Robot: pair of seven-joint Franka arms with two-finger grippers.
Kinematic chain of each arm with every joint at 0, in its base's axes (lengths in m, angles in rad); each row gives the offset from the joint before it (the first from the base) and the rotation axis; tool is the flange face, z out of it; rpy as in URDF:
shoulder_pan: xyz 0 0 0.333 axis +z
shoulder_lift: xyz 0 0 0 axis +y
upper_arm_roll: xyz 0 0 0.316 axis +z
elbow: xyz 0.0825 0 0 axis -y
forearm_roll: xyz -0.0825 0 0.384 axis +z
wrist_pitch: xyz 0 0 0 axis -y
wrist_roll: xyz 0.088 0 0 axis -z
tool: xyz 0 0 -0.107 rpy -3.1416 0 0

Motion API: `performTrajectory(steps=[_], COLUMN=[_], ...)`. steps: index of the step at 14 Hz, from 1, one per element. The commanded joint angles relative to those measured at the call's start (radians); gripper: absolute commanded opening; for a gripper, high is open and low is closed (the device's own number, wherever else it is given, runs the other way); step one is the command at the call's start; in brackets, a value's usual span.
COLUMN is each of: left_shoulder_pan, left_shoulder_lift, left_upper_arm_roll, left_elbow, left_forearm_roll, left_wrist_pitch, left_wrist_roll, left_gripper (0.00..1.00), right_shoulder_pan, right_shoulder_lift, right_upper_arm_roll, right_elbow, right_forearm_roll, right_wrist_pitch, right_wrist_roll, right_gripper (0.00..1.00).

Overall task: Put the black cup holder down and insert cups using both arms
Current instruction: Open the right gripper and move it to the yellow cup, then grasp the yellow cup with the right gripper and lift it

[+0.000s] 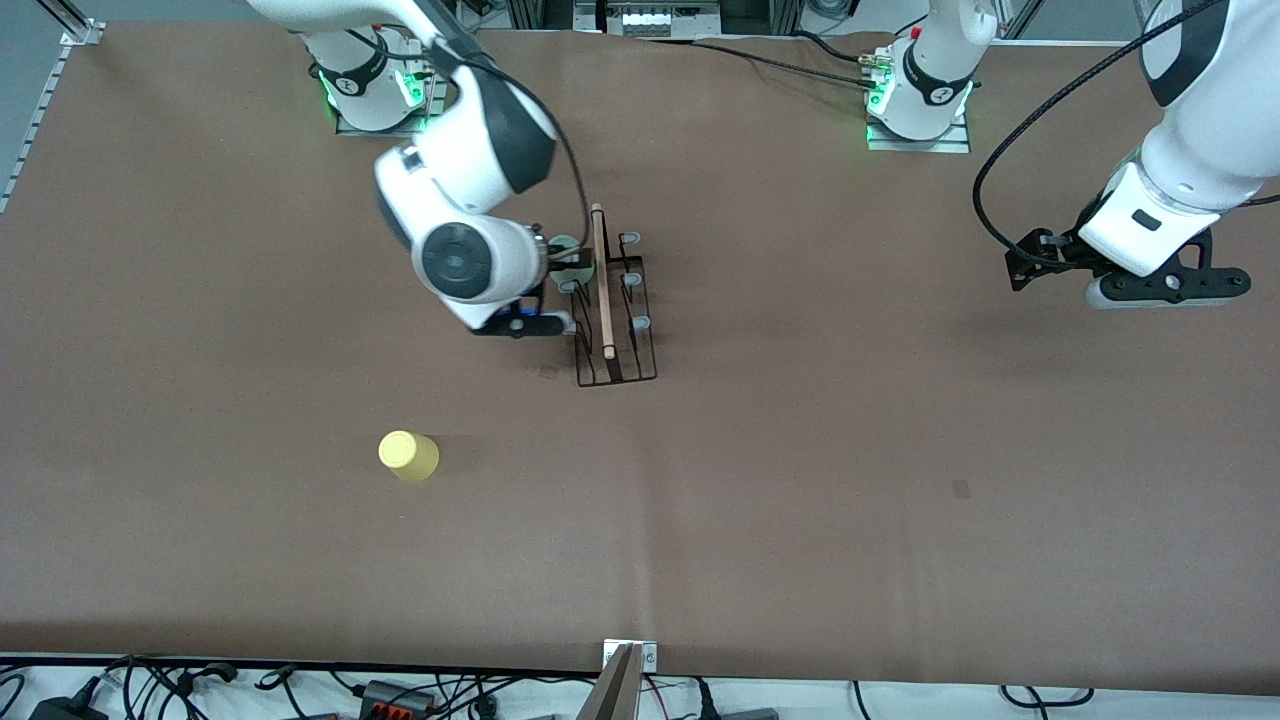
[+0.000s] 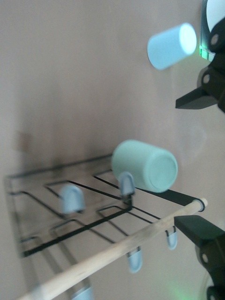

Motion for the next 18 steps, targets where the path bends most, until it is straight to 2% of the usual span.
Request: performTrajectory(steps=[1,3,4,7,9,12,14,18], left_shoulder_pan=[0.008,0.01,0.01,0.01,0.01,0.01,0.01,0.01], left_shoulder_lift=[-0.012,-0.012,-0.012,-0.012,-0.012,-0.012,-0.012,-0.01], left_upper_arm_roll=[-0.012,-0.012,-0.011,-0.009,-0.008,-0.003,-0.003,-0.001], left_elbow=[0.004,0.003,0.003,0.003,0.003,0.003,0.003,0.003], left_forearm_roll=[0.006,0.006,0.006,0.006,0.006,0.006,0.006,0.006], left_wrist_pitch=[-0.002,-0.002,-0.002,-0.005,-0.004,-0.004,-0.004,-0.004], left_wrist_roll=[-0.009,-0.009,-0.009,-0.008,-0.008,-0.006,-0.006,-0.003], left_gripper=[1.0,1.0,1.0,1.0,1.0,1.0,1.0,1.0], right_shoulder_pan=[-0.092,-0.137,-0.164,-0.198,-0.229,-0.24,-0.241,-0.241], right_shoulder_lift=[-0.005,0.056,0.092,0.171,0.228,0.281,0.326,0.335], right_upper_arm_roll=[-0.071,-0.109,-0.111,-0.114,-0.111,-0.105,-0.102,-0.102], right_elbow=[0.061,0.091,0.095,0.097,0.097,0.098,0.144,0.209], right_forearm_roll=[-0.073,-0.126,-0.146,-0.277,-0.281,-0.278,-0.261,-0.19], right_wrist_pitch=[-0.018,0.111,0.182,0.363,0.434,0.451,0.47,0.463], right_wrist_roll=[0.008,-0.001,-0.004,-0.058,-0.131,-0.162,-0.165,-0.167], right_gripper=[1.0,1.0,1.0,1.0,1.0,1.0,1.0,1.0])
